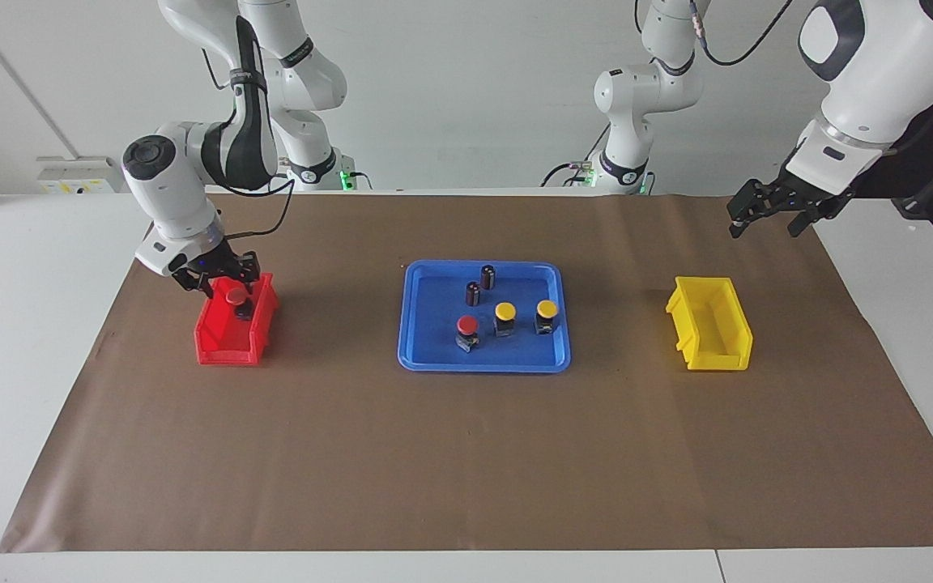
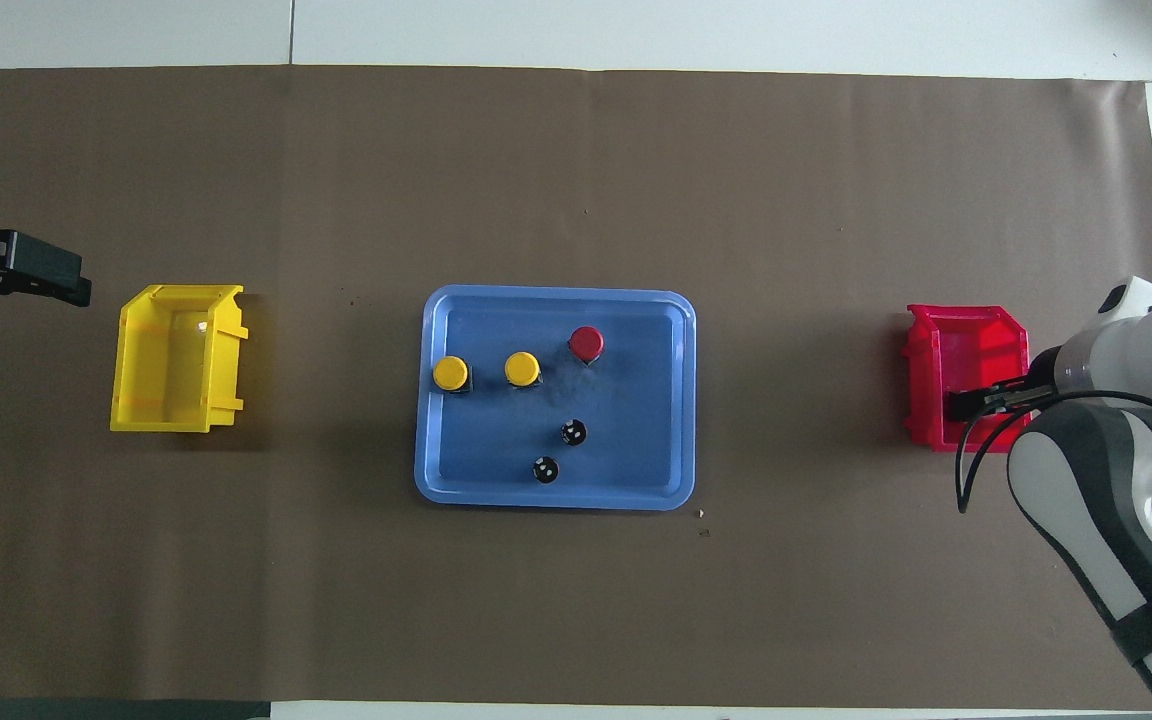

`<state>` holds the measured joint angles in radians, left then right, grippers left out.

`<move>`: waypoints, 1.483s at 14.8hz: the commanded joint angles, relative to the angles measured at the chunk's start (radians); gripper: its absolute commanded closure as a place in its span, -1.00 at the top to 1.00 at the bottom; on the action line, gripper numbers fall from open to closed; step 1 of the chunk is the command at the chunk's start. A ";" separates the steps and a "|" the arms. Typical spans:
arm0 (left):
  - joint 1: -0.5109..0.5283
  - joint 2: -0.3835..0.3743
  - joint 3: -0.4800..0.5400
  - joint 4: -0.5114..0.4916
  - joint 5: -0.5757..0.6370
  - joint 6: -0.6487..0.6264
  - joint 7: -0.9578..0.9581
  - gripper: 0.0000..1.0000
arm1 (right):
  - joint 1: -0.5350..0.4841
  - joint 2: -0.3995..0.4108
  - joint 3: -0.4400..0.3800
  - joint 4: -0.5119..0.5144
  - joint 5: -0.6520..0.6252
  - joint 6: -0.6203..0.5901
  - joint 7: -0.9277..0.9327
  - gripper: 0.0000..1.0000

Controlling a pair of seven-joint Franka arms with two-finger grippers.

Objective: Sort red and yellow buttons by color
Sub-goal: 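Return the right gripper to the tray and grasp the other red button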

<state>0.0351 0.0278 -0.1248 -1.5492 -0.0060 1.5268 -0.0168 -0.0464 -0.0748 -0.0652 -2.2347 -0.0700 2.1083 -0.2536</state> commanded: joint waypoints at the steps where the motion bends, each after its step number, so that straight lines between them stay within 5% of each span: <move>1: 0.020 -0.026 0.001 -0.026 -0.011 0.003 0.008 1.00 | 0.011 0.064 0.030 0.217 0.009 -0.155 0.011 0.60; 6: 0.020 -0.026 0.001 -0.026 -0.011 -0.001 0.015 1.00 | 0.313 0.217 0.048 0.537 0.111 -0.207 0.441 0.97; 8: 0.020 -0.025 0.001 -0.025 -0.011 0.001 0.015 1.00 | 0.433 0.335 0.050 0.712 0.090 -0.264 0.670 0.98; 11: 0.020 -0.025 0.001 -0.025 -0.011 -0.001 0.015 1.00 | 0.543 0.462 0.050 0.799 0.075 -0.194 0.804 0.98; 16: 0.020 -0.028 0.001 -0.035 -0.011 -0.001 0.015 1.00 | 0.638 0.532 0.050 0.736 0.046 -0.039 0.919 0.98; 20: 0.013 -0.045 -0.001 -0.072 -0.014 0.022 -0.014 1.00 | 0.654 0.492 0.050 0.580 0.038 0.059 0.919 0.80; 22: -0.065 -0.104 -0.015 -0.251 -0.017 0.264 -0.226 0.85 | 0.652 0.489 0.050 0.569 0.032 0.068 0.916 0.77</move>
<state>0.0377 0.0135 -0.1310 -1.6037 -0.0088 1.6093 -0.0844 0.6070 0.4593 -0.0128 -1.6070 -0.0174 2.1506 0.6481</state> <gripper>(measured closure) 0.040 0.106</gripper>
